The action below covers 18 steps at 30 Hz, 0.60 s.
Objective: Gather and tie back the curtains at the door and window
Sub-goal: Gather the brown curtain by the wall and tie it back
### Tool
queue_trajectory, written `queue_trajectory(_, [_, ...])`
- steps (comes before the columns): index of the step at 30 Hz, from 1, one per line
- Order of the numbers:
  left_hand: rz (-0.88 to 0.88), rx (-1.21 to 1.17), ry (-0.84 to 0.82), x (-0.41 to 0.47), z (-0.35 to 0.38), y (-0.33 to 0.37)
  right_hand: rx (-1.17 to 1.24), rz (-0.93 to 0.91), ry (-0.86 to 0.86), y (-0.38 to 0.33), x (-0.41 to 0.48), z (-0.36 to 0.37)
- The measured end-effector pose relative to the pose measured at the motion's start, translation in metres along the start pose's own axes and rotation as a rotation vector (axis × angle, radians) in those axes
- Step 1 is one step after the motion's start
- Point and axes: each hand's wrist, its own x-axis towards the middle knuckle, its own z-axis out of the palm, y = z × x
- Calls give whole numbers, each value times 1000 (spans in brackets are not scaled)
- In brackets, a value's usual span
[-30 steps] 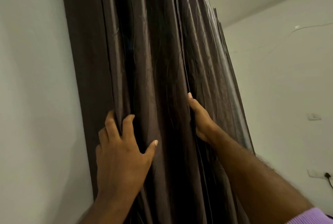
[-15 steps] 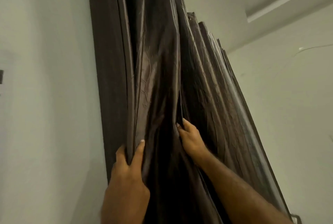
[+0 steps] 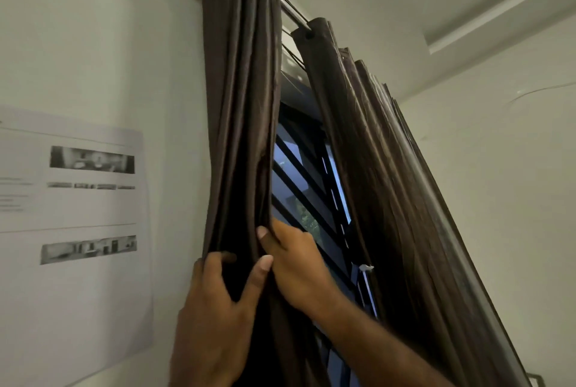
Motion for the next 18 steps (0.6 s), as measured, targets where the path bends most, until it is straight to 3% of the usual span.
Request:
queue_trajectory(5, [190, 59, 6, 2, 2, -2, 145, 155, 26, -3, -6, -20])
queue_trajectory(10, [235, 44, 19, -6, 5, 5, -210, 166, 161, -9, -6, -32])
queue_trajectory(14, [332, 66, -68, -12, 11, 14, 44, 192, 52, -10, -12, -30])
queue_trajectory(18, [290, -41, -33, -13, 8, 20, -33, 132, 83, -7, -6, -30])
